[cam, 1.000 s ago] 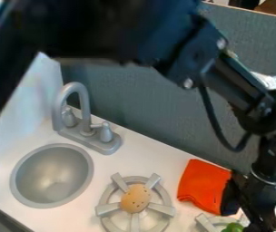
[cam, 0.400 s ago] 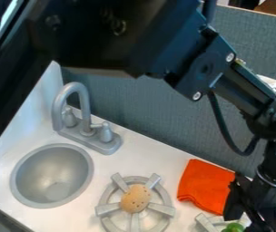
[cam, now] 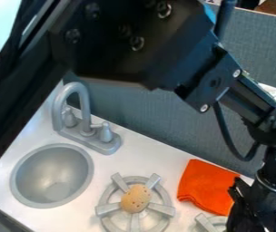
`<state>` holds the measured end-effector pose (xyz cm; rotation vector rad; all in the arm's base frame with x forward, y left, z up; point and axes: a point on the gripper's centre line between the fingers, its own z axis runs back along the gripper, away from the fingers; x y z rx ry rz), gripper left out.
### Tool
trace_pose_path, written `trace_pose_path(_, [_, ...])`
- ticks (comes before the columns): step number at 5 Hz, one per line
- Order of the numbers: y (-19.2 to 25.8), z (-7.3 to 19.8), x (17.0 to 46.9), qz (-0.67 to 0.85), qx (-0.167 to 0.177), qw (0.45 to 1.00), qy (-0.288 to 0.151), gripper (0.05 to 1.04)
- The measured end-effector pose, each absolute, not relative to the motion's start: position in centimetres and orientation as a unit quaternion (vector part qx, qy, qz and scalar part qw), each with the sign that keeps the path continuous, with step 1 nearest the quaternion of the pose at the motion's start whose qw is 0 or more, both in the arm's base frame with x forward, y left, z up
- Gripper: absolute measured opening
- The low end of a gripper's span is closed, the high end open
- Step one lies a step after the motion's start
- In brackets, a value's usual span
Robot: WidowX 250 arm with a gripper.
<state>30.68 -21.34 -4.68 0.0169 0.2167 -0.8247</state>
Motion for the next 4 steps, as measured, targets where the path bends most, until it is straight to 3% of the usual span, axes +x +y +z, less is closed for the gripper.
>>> trace_pose_path(1, [-21.9,-4.8,31.0,-0.394,0.005,0.912,0.116,0.132])
trace_pose_path(2, [-22.3,-4.7,30.7,-0.394,0.007,0.912,0.116,0.115])
trace_pose_path(3, [-22.0,-4.3,30.3,-0.393,0.006,0.914,0.101,0.115])
trace_pose_path(4, [-22.0,-2.0,31.0,-0.405,0.008,0.912,0.066,0.115])
